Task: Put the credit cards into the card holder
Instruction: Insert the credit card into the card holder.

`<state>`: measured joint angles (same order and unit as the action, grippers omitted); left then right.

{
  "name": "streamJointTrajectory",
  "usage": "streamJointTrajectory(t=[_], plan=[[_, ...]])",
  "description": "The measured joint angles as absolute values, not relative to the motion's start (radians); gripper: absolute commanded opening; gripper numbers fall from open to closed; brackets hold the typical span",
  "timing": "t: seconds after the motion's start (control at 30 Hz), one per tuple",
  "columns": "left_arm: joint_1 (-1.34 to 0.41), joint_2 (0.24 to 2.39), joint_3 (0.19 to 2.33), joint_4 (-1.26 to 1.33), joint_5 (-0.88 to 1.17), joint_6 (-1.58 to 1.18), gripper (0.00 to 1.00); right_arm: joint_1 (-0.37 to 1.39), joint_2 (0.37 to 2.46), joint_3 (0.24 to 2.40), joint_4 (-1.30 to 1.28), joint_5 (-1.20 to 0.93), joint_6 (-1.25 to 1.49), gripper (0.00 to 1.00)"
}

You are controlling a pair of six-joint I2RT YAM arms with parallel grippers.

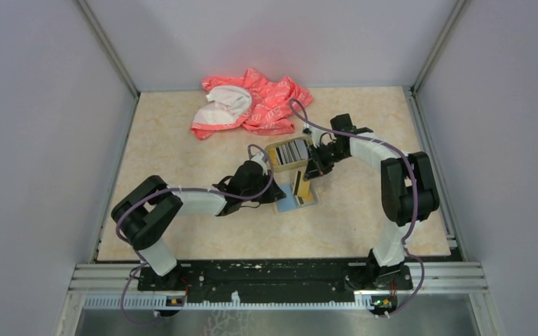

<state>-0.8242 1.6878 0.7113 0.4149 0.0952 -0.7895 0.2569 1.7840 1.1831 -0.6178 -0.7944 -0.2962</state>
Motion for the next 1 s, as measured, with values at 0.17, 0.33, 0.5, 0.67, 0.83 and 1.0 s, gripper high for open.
streamJointTrajectory(t=[0.17, 0.33, 0.5, 0.67, 0.83, 1.0], plan=[[-0.827, 1.727, 0.757, 0.336, 0.069, -0.793, 0.06, 0.257, 1.789, 1.178, -0.615, -0.794, -0.286, 0.0], [-0.829, 1.732, 0.759, 0.299, 0.042, -0.801, 0.06, 0.257, 1.789, 1.177, -0.611, -0.786, -0.267, 0.0], [-0.83, 1.734, 0.757, 0.3, 0.036, -0.819, 0.02, 0.257, 1.789, 1.171, -0.599, -0.778, -0.242, 0.0], [-0.83, 1.733, 0.741, 0.326, 0.035, -0.836, 0.02, 0.259, 1.789, 1.171, -0.591, -0.764, -0.229, 0.0], [-0.842, 1.713, 0.724, 0.324, 0.018, -0.841, 0.02, 0.26, 1.789, 1.171, -0.591, -0.749, -0.213, 0.0], [-0.858, 1.688, 0.717, 0.289, -0.01, -0.841, 0.04, 0.272, 1.789, 1.171, -0.591, -0.726, -0.204, 0.0]])
